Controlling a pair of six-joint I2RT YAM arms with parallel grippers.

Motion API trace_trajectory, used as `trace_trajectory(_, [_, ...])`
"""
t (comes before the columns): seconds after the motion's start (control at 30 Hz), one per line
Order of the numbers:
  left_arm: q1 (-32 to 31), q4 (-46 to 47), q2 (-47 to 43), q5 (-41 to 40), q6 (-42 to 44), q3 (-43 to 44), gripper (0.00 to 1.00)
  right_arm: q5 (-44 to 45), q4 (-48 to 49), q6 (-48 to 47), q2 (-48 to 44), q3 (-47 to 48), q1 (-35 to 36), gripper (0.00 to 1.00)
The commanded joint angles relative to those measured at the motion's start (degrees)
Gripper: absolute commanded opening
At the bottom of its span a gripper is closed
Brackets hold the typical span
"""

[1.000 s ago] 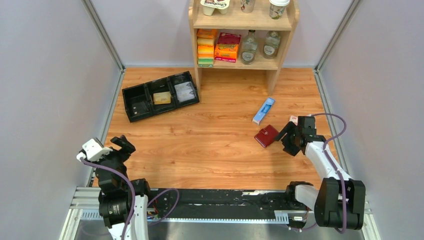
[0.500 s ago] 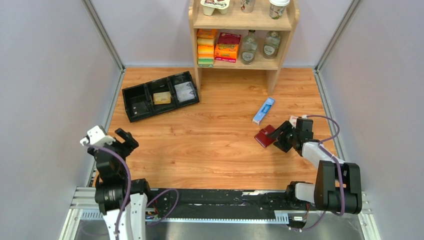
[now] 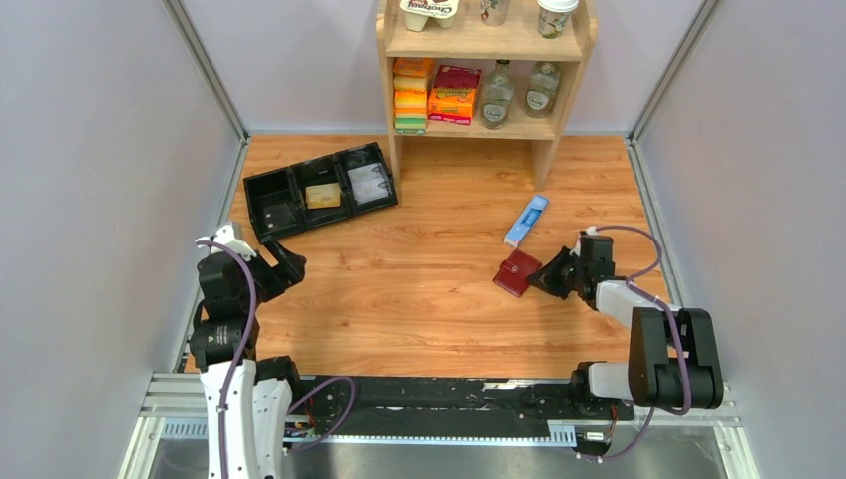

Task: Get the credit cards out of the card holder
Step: Move the card holder to the center of the board.

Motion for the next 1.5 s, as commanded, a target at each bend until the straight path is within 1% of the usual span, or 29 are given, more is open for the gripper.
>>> trace_trajectory(0.0, [-0.4,2.8,0.2,6.7,-1.2,-0.8,0.89,-3.4,-3.1,-2.9,-0.3,1.4,7.7,0.0])
trace_trajectory(0.07, [-0.6,2.8,0.5,8.0,-1.0,-1.3,0.89,-3.8,-3.4,-2.8,0.9,3.6,12.1,0.0])
trace_trajectory(0.17, [-1.2,3.0,1.6,7.7,0.1,-1.9,0.89,-3.1,-2.5,-1.9,4.4,7.2,19.5,0.0])
trace_trajectory(0.2, [-1.3,3.0,2.3,6.6,0.7,-2.4,0.89,-2.9,-1.8,-1.4,5.8,8.5,21.4,0.0])
trace_trajectory(0.3, [-1.3,4.9,4.2,6.8,0.9,-3.0,0.89,-2.6,-1.1,-0.4,11.4,13.6,26.7,0.0])
trace_trajectory(0.37, [-1.4,5.4,7.2,6.6,0.7,-2.8,0.89,-2.8,-1.5,-0.5,15.1,17.4,29.3,0.0])
trace_trajectory(0.53, [-1.4,2.9,13.3,-3.5,5.1,2.8,0.91,-3.2,-1.3,-0.6,21.8,22.2,32.6,0.0])
trace_trajectory(0.67, [-1.5,3.5,20.4,-3.0,6.2,6.3,0.91,-2.6,-1.5,-0.2,24.1,23.4,33.9,0.0])
trace_trajectory(0.73, [-3.3,4.5,23.9,-4.2,5.8,7.1,0.91,-1.5,-2.6,-0.1,24.3,24.0,34.5,0.0])
trace_trajectory(0.8, [-7.9,2.8,31.0,-8.6,6.7,9.9,0.91,-0.3,-3.8,-0.1,24.2,24.6,35.3,0.0])
trace_trajectory(0.83, [-11.4,1.7,32.6,-10.9,6.8,12.1,0.91,0.3,-4.5,-0.1,24.1,24.9,35.6,0.0])
trace_trajectory(0.87, [-15.5,0.1,35.3,-11.3,6.2,13.2,0.92,0.7,-4.9,-0.2,24.1,25.1,35.8,0.0])
trace_trajectory(0.9, [-17.7,-0.1,36.0,-13.8,5.5,14.0,0.92,0.9,-5.2,-0.2,24.1,25.3,36.3,0.0])
trace_trajectory(0.93, [-20.9,0.4,36.7,-14.5,3.7,14.0,0.92,1.1,-5.4,-0.3,23.8,25.3,36.3,0.0])
trace_trajectory(0.97, [-22.6,2.0,36.7,-15.0,2.4,13.0,0.91,1.2,-5.6,-0.3,23.4,25.3,36.4,0.02])
trace_trajectory(1.0, [-25.6,3.1,36.5,-15.0,0.0,11.9,0.91,1.8,-5.9,-0.5,22.9,25.0,36.3,0.06])
trace_trajectory(1.03, [-26.9,4.3,36.4,-15.1,-1.5,10.9,0.89,2.3,-6.0,-0.8,22.4,24.9,36.3,0.1])
trace_trajectory(1.07, [-30.0,5.1,36.5,-15.7,-4.0,9.9,0.89,2.5,-5.9,-1.3,22.0,24.5,36.3,0.15])
trace_trajectory(1.1, [-31.6,6.1,36.5,-16.2,-5.1,9.4,0.88,2.8,-5.7,-1.4,21.5,24.3,36.2,0.19])
trace_trajectory(1.13, [-35.1,6.5,36.7,-17.2,-7.4,8.9,0.87,2.6,-5.3,-1.5,21.2,24.1,36.1,0.21])
trace_trajectory(1.17, [-36.8,7.4,37.4,-17.9,-8.3,8.8,0.86,2.1,-4.7,-1.6,21.2,23.8,36.0,0.22])
trace_trajectory(1.23, [-44.1,8.5,39.1,-20.0,-11.8,9.0,0.84,0.4,-3.4,-1.4,21.4,23.5,35.6,0.26])
trace_trajectory(1.3, [-47.4,9.1,41.5,-22.1,-13.0,10.3,0.84,-0.9,-1.8,-1.0,21.5,22.9,35.0,0.31])
trace_trajectory(1.37, [-52.2,9.2,44.6,-23.7,-13.3,12.4,0.84,-1.6,-0.2,-0.6,21.5,22.0,34.3,0.37])
trace_trajectory(1.47, [-55.6,8.7,49.3,-25.5,-13.2,16.7,0.82,-2.5,1.4,-0.6,21.9,21.3,33.8,0.42])
